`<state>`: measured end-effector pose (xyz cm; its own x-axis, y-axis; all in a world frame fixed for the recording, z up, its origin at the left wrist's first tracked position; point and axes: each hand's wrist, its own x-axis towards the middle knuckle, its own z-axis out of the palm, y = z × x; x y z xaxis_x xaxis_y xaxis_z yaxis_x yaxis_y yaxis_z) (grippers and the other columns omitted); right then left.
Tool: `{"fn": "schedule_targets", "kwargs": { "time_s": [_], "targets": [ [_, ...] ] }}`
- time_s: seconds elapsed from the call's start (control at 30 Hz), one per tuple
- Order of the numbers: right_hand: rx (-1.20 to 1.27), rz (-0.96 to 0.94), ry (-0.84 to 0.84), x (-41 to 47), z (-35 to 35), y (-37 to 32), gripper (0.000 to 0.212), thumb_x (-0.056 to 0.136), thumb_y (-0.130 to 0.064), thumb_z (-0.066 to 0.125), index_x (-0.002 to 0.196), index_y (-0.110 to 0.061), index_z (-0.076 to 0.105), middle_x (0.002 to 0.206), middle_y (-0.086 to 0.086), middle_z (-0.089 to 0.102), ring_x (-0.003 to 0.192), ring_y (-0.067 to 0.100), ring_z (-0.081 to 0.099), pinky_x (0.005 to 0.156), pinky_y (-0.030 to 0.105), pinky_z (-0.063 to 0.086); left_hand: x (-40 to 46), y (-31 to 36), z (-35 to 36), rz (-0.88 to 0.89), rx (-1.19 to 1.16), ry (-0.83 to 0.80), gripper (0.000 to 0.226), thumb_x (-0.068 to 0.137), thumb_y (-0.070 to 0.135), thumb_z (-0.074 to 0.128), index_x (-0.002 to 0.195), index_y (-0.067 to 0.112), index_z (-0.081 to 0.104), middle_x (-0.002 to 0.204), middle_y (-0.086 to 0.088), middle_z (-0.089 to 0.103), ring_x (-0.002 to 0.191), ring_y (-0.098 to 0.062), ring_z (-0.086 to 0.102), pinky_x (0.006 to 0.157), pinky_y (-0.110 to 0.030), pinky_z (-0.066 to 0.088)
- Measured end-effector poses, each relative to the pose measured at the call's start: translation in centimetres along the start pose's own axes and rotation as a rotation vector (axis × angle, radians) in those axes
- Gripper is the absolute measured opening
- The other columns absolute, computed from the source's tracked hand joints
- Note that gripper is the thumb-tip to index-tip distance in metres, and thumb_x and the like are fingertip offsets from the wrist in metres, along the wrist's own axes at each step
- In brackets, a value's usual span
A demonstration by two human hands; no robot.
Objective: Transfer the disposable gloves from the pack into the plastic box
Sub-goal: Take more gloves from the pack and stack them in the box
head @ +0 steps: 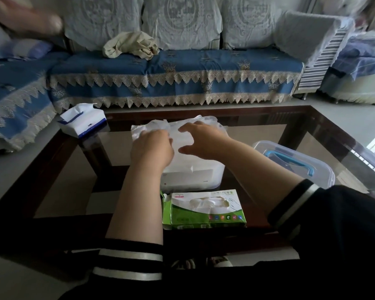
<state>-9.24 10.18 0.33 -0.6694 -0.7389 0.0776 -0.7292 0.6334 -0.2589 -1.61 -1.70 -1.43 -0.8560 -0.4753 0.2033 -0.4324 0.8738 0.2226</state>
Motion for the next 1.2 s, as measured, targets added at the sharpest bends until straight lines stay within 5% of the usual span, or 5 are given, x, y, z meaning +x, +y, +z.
{"fn": "schedule_targets", "kwargs": {
  "time_s": [0.3,0.53,0.67,1.0,1.2],
  "targets": [
    [0.001,0.147,-0.382,4.1,2.7,1.6,0.101,0.079,-0.044,0.073,0.153,-0.024,0.008,0.154,0.015,0.016,0.133,0.035,0.037,0.103,0.039,0.040,3.9,-0.8,2.2,-0.020,0.043,-0.524,0.065,0.090,0.015,0.064,0.148,0.017,0.033,0.151,-0.013,0.032,0.132,-0.034,0.040,0.102,-0.042,0.042],
    [-0.207,0.138,-0.570,5.8,4.6,2.1,0.055,0.105,-0.036,0.028,0.151,-0.008,0.015,0.152,0.012,0.029,0.138,0.029,0.031,0.112,0.035,0.023,5.5,-0.6,4.1,0.007,0.007,-0.659,0.065,0.096,0.026,0.057,0.153,0.024,0.026,0.157,-0.008,0.028,0.138,-0.032,0.037,0.110,-0.042,0.035],
    [-0.138,0.177,-0.588,5.2,3.6,2.0,0.056,0.100,-0.027,0.047,0.149,-0.009,0.027,0.143,0.012,0.041,0.126,0.027,0.045,0.105,0.034,0.036,5.6,-0.8,4.3,-0.056,0.007,-0.666,0.057,0.096,0.020,0.056,0.149,0.021,0.034,0.147,-0.009,0.041,0.127,-0.030,0.045,0.103,-0.039,0.038],
    [0.164,0.153,0.277,-3.2,-1.7,4.1,0.027,0.090,-0.033,0.062,0.114,-0.020,0.064,0.112,-0.005,0.058,0.094,0.010,0.057,0.086,0.026,0.049,3.7,-0.1,2.6,0.008,-0.040,-0.535,0.048,0.091,0.005,0.058,0.138,0.009,0.049,0.135,-0.014,0.053,0.119,-0.030,0.053,0.094,-0.035,0.043],
    [0.397,0.078,0.157,-8.3,0.0,2.9,0.006,0.089,-0.031,0.063,0.090,-0.026,0.067,0.075,-0.017,0.063,0.072,-0.001,0.061,0.075,0.023,0.054,3.1,-1.0,1.5,0.001,-0.056,-0.135,0.027,0.091,0.020,0.066,0.119,0.018,0.068,0.118,-0.005,0.068,0.106,-0.023,0.063,0.095,-0.033,0.050]
  ]
}}
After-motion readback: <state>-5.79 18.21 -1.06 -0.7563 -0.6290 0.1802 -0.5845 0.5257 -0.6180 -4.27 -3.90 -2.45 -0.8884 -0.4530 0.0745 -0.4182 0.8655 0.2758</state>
